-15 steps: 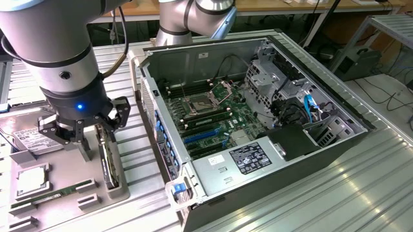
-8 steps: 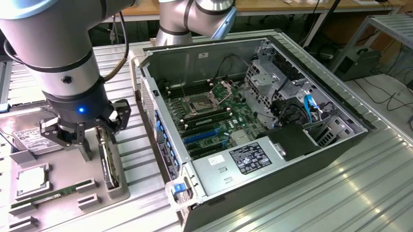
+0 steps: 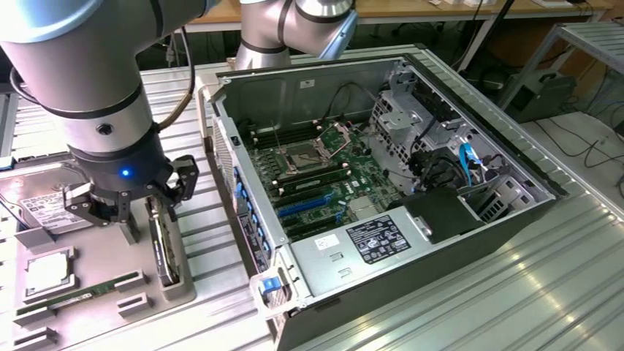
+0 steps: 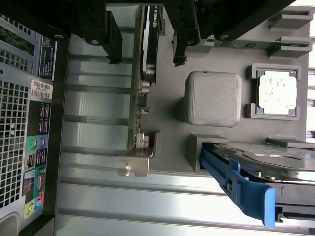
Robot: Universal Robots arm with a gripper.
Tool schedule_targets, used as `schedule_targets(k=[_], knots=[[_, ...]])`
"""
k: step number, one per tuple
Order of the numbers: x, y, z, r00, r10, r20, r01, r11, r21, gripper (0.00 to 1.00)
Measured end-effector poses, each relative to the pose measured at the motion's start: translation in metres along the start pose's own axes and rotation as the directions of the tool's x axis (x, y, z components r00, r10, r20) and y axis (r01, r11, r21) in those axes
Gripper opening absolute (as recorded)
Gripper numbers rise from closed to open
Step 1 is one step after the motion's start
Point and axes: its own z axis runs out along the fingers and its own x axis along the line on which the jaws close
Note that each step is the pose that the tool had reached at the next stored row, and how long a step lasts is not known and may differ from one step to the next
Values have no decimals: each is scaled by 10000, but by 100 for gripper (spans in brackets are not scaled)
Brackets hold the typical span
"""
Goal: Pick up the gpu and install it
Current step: 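Pick up the gpu and move the gpu toward the slot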
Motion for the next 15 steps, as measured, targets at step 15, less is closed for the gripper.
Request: schedule_targets(k=[15], knots=[[9,-66,205,10000,50,2,-50,10000,0,54]])
